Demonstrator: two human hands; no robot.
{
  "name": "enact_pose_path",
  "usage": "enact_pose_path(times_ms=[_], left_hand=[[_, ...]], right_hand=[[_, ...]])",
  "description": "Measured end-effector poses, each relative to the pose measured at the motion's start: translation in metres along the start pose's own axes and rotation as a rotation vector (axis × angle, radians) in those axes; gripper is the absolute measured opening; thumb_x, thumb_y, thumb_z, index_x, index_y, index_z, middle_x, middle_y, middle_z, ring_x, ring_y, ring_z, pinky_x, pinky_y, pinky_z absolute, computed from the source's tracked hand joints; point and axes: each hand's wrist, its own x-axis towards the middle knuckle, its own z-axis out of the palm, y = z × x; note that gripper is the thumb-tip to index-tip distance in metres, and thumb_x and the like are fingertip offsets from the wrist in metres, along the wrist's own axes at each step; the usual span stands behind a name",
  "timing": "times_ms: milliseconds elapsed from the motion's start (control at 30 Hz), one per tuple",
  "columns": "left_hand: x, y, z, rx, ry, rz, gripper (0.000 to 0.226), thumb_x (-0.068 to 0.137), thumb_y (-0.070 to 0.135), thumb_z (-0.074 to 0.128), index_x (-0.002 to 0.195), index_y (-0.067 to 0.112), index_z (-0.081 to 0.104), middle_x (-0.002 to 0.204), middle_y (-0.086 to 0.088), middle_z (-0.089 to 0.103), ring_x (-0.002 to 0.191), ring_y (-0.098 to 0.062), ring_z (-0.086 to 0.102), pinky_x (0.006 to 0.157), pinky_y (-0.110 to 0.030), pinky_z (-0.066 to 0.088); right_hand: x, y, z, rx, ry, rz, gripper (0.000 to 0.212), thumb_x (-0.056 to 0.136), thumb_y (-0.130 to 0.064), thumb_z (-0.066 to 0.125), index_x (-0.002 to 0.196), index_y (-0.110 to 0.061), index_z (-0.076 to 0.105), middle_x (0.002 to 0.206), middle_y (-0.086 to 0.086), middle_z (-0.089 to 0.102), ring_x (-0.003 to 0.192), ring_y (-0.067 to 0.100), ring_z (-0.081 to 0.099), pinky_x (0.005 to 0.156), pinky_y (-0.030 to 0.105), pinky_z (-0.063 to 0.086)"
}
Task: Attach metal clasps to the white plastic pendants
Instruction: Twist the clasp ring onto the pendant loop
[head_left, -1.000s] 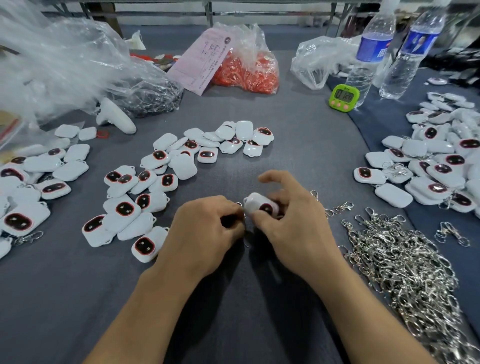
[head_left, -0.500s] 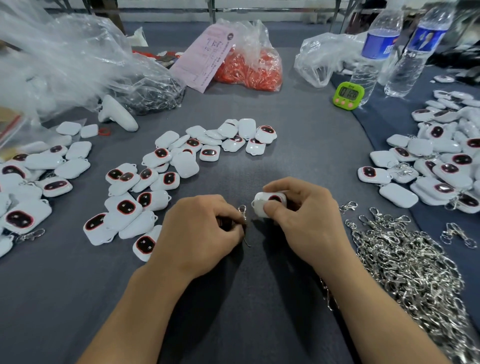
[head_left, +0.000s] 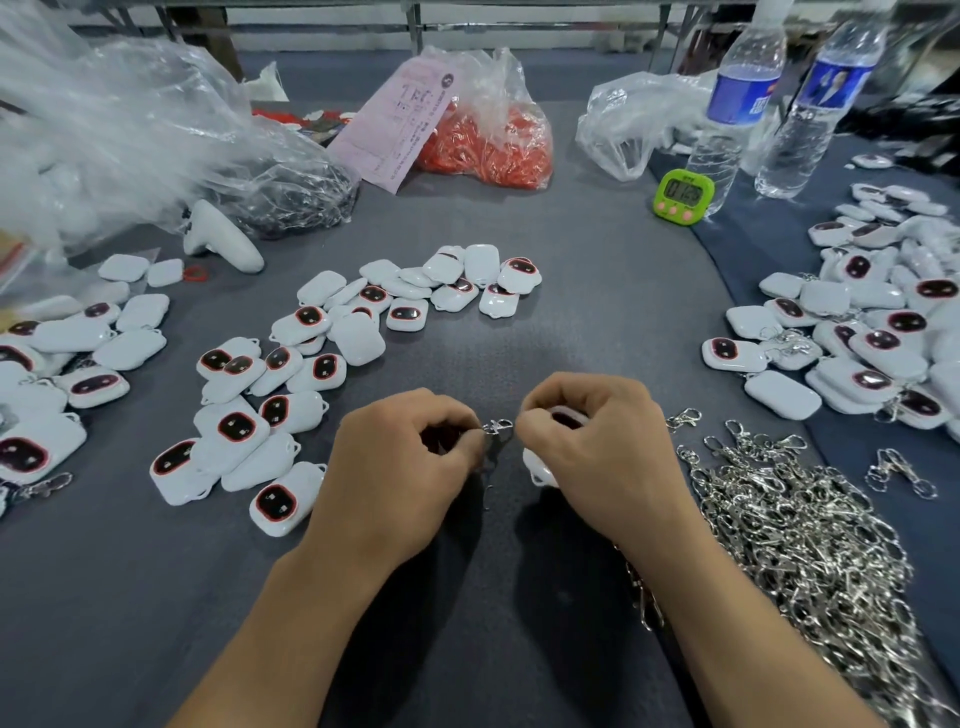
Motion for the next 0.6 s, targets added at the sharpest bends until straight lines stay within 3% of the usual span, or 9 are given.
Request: enact_pose_path(times_ms=[167, 333, 600], left_hand=[[-0.0002, 0.0036, -0.0018, -0.122, 0.04, 0.039, 0.016, 0.076, 0.016, 0.081, 0.077, 0.032, 0.077, 0.073, 0.016, 0.069, 0.072, -0.006, 0.065, 0.062, -0.008, 0.041], [0.0011, 0.0051, -0.0026, -0.265, 0.02, 0.009, 0.021, 0.076, 0.01, 0.083, 0.076, 0.03, 0.079, 0.074, 0.016, 0.073, 0.07, -0.009, 0.068, 0.064, -0.017, 0.051], [0.0015, 0.0045, -0.0035, -0.316, 0.026, -0.017, 0.009, 0.073, 0.025, 0.082, 0.076, 0.033, 0.079, 0.073, 0.015, 0.073, 0.068, -0.011, 0.069, 0.064, -0.026, 0.055]], right_hand=[[-0.0039, -0.0028, 0.003, -0.009, -0.085, 0.0, 0.011, 0.08, -0.024, 0.083, 0.078, -0.034, 0.08, 0.067, -0.018, 0.07, 0.065, 0.0, 0.065, 0.057, 0.011, 0.047], [-0.0038, -0.005, 0.0011, 0.058, -0.057, -0.024, 0.018, 0.08, -0.015, 0.083, 0.069, -0.029, 0.078, 0.063, -0.015, 0.07, 0.062, 0.003, 0.065, 0.054, 0.013, 0.047], [-0.0048, -0.006, 0.0063, 0.077, 0.02, -0.077, 0.021, 0.081, -0.011, 0.081, 0.07, -0.028, 0.077, 0.063, -0.017, 0.069, 0.059, 0.002, 0.064, 0.053, 0.01, 0.044]])
